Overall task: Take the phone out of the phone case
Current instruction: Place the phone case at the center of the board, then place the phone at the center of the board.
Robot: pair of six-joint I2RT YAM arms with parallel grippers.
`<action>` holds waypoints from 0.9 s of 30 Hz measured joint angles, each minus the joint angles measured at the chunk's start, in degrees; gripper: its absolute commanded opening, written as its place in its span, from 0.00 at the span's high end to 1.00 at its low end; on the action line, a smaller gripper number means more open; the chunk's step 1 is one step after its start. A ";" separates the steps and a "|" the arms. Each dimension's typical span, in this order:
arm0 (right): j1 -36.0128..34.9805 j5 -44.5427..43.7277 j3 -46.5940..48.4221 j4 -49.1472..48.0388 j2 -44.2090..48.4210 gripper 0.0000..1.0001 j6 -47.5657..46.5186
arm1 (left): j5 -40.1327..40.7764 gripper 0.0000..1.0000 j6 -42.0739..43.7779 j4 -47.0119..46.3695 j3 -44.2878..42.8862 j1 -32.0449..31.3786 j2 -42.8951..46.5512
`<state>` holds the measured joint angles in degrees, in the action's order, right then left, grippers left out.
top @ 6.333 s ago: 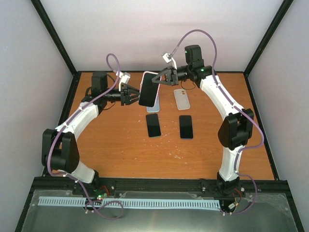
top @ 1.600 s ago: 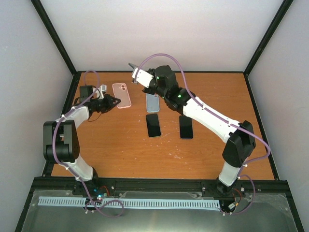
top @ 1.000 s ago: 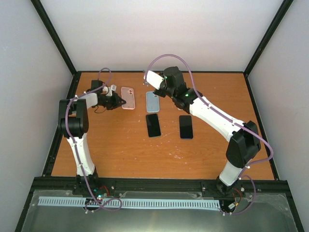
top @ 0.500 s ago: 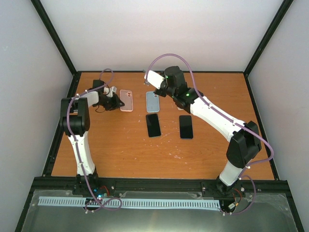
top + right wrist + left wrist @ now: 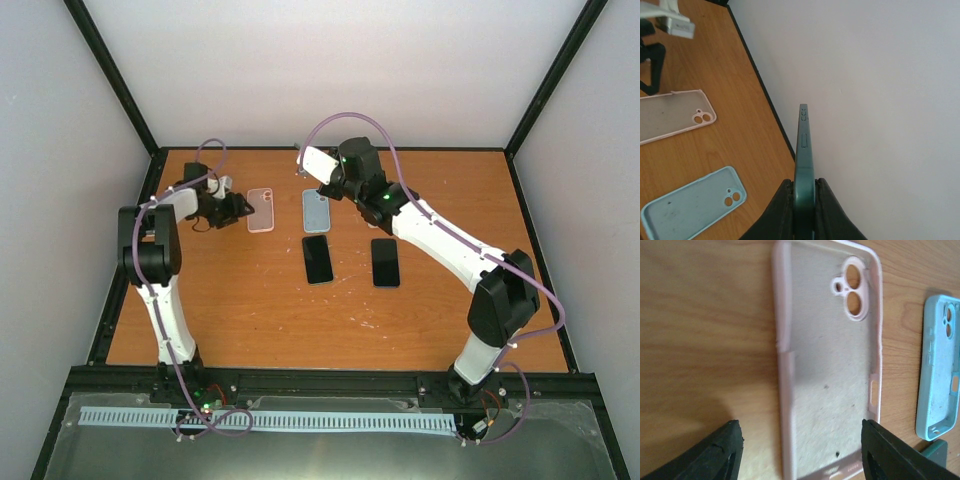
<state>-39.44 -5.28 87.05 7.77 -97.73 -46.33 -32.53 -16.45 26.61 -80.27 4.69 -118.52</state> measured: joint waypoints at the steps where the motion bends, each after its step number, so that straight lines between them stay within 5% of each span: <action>1: -0.20 -0.20 0.00 -0.76 -0.26 0.97 -0.50 | -0.48 0.17 -0.44 0.02 0.57 0.94 1.18; 10: -1.03 -2.73 -0.57 -9.35 -3.26 0.97 -4.13 | -11.63 0.08 -7.06 -4.33 -3.78 4.13 12.00; 27: -6.19 -8.00 -10.34 -41.86 -13.18 0.97 -28.04 | -31.23 0.15 -36.65 -23.43 -6.54 2.95 13.07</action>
<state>-45.63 -13.28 76.71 -34.09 -110.91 -74.37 -63.77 -53.10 3.18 -86.80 7.64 -105.45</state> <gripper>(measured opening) 0.070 0.871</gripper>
